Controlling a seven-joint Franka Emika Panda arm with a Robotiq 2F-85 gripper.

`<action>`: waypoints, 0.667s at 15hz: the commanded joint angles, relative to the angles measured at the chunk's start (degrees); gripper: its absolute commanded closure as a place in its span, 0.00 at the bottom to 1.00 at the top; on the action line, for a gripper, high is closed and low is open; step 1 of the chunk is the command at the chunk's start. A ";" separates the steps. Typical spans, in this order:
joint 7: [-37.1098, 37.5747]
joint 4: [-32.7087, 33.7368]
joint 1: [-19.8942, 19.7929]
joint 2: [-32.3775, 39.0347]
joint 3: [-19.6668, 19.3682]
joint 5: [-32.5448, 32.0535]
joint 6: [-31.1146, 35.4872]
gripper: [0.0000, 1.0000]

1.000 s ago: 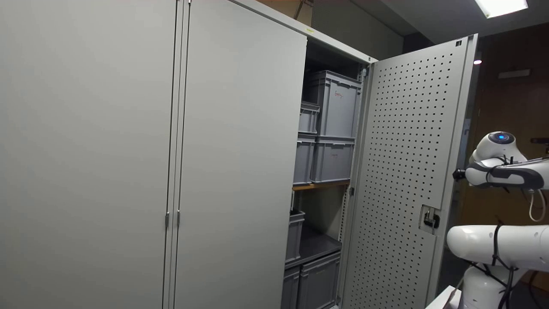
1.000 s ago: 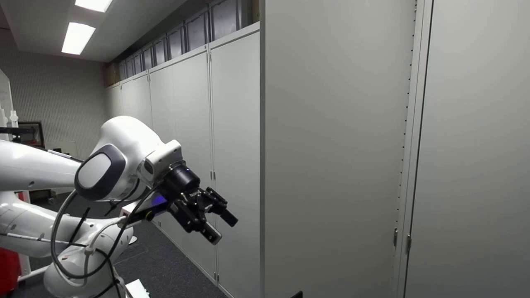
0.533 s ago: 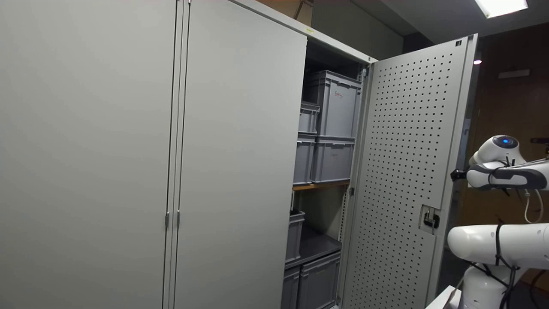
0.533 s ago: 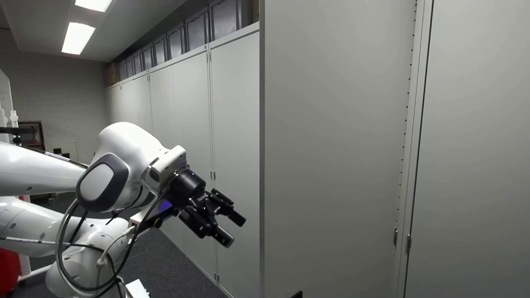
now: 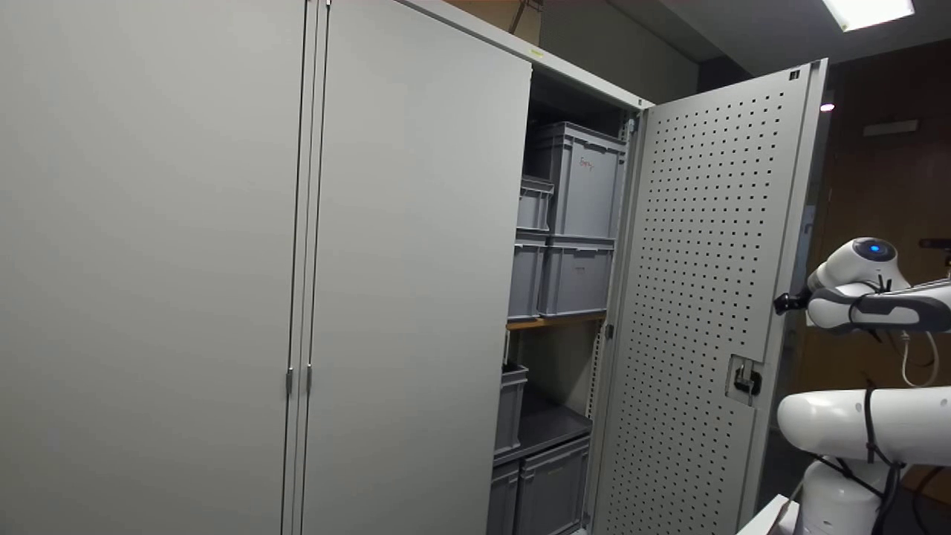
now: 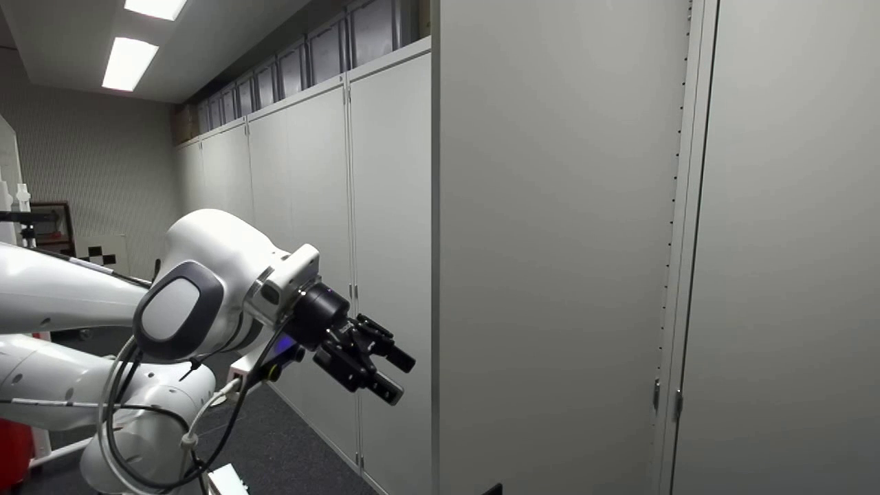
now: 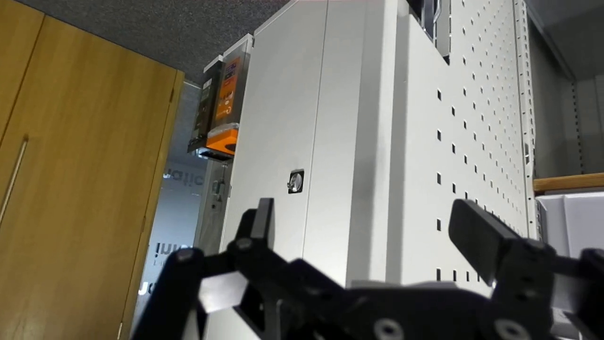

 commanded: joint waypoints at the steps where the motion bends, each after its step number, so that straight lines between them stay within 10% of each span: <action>1: -0.59 0.00 2.01 0.60 -1.61 -2.70 2.83 0.00; 10: -1.34 0.00 5.85 0.55 -4.43 -4.53 3.16 0.00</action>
